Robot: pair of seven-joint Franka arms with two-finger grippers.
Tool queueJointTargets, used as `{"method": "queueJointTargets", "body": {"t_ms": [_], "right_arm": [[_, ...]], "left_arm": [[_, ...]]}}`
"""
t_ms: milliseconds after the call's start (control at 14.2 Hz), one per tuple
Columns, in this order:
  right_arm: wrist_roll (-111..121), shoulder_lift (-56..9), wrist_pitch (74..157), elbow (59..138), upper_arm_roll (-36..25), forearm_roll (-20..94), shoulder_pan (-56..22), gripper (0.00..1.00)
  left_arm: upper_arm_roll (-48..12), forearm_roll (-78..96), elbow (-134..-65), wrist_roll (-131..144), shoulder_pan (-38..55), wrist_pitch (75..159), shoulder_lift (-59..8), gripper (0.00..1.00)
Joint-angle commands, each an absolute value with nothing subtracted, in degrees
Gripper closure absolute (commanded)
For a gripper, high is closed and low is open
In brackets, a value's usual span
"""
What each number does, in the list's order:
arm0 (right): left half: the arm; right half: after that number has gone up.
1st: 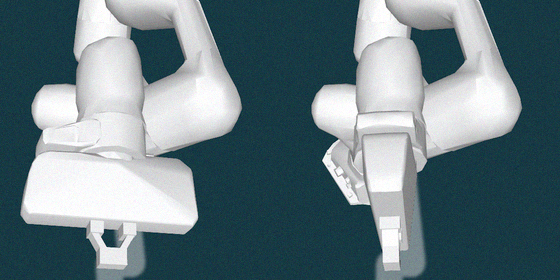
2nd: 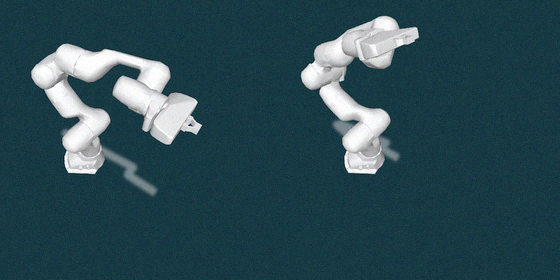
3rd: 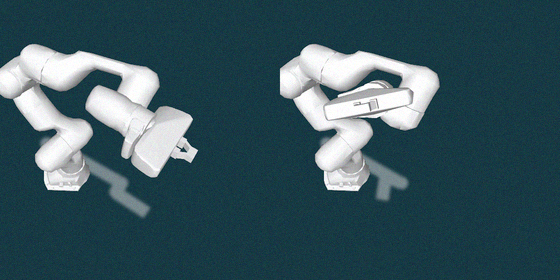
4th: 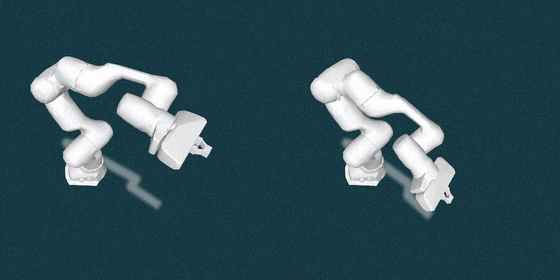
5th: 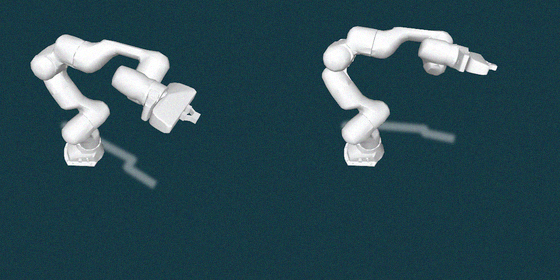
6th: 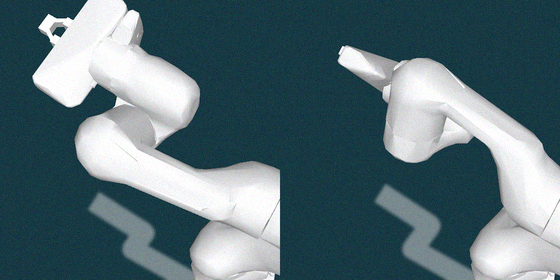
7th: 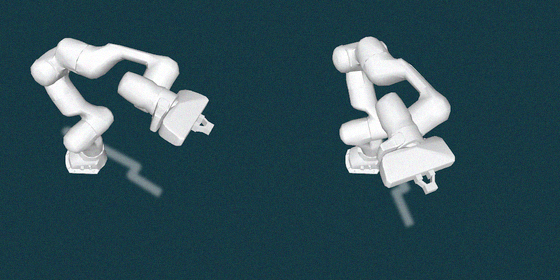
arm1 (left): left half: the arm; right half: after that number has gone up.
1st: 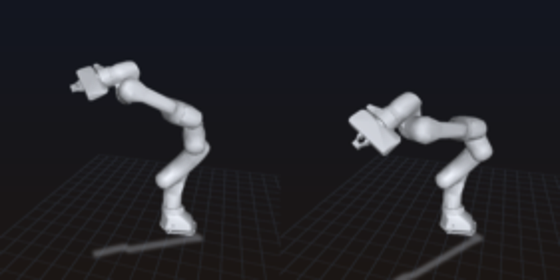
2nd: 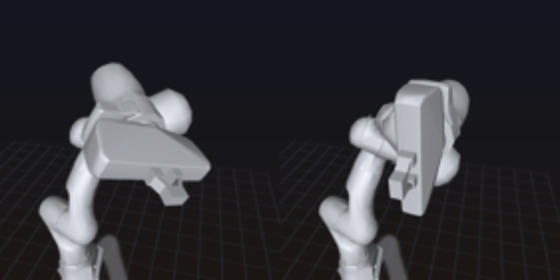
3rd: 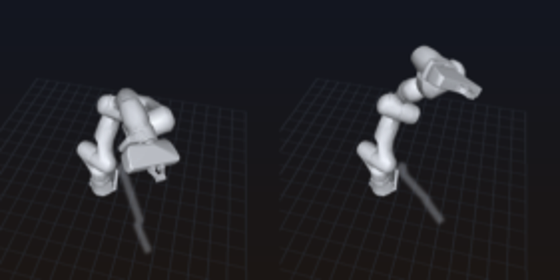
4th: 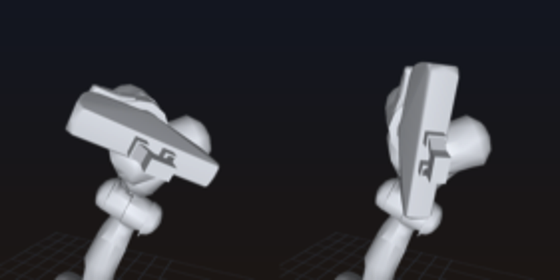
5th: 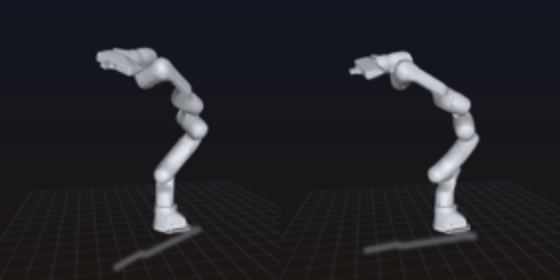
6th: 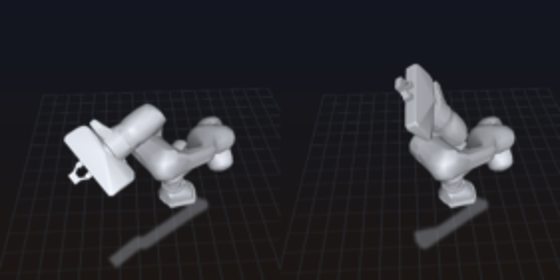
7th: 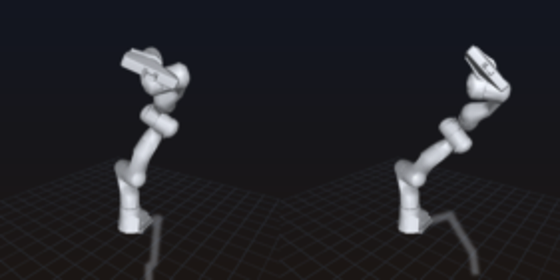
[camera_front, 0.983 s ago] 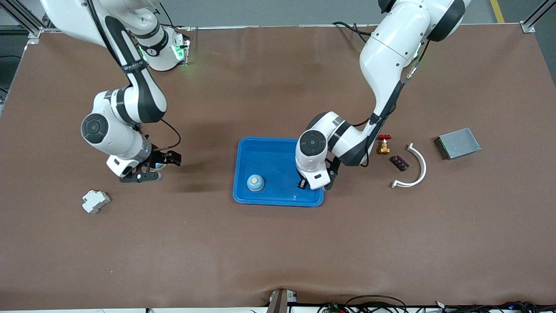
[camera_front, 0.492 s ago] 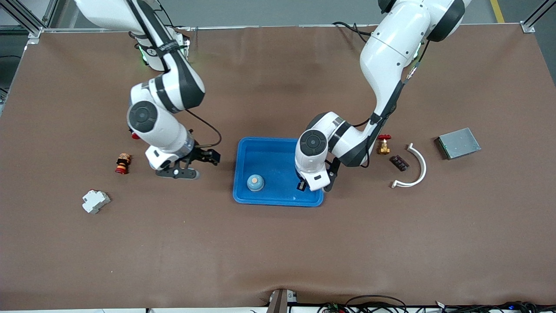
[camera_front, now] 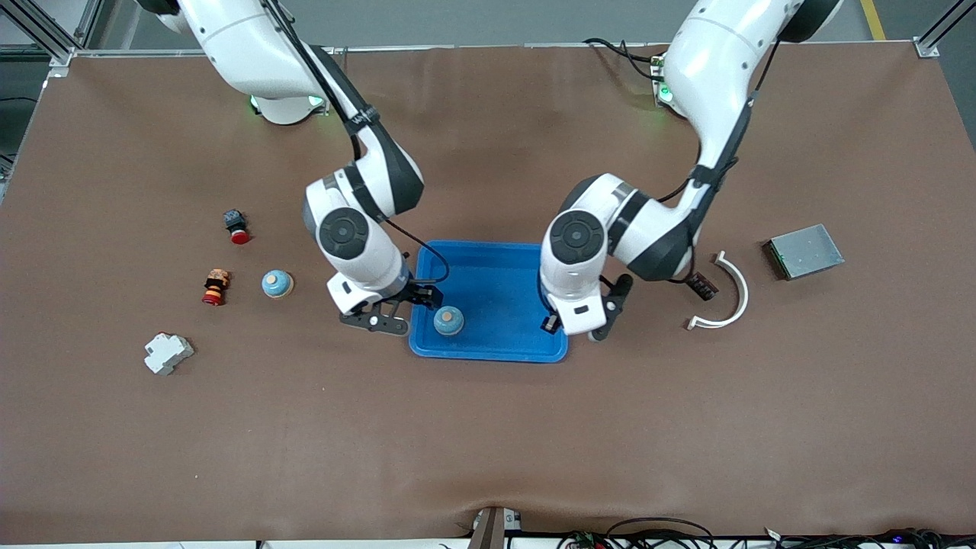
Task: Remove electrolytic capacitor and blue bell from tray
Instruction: 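Grasp the second capacitor with the left gripper while the right gripper grasps the bell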
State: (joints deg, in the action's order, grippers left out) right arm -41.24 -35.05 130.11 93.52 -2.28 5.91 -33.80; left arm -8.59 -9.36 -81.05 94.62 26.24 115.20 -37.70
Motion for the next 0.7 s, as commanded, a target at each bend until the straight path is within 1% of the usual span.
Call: {"method": "queueJointTargets", "body": {"t_ms": [0, 140, 421, 632], "right_arm": [[-47.6, -39.5, 129.0, 87.4, -2.9, 1.6, -35.9, 0.00], [-49.9, -41.3, 128.9, 85.4, -2.9, 0.8, -36.0, 0.00], [-51.4, -44.0, 128.9, 82.7, -2.9, 0.7, -37.0, 0.00], [-52.5, -45.8, 129.5, 81.7, -3.0, 0.5, -37.6, 0.00]], "left_arm": [[-8.6, -9.1, -82.9, 85.9, 21.8, 110.7, -34.3, 1.00], [-8.6, -9.4, -83.4, 79.6, 18.5, 108.5, -34.1, 1.00], [-8.4, -10.2, -83.6, 67.4, 12.0, 108.5, -34.4, 1.00], [-8.4, -13.3, -84.2, 62.6, 8.8, 108.9, -35.2, 1.00]]}}
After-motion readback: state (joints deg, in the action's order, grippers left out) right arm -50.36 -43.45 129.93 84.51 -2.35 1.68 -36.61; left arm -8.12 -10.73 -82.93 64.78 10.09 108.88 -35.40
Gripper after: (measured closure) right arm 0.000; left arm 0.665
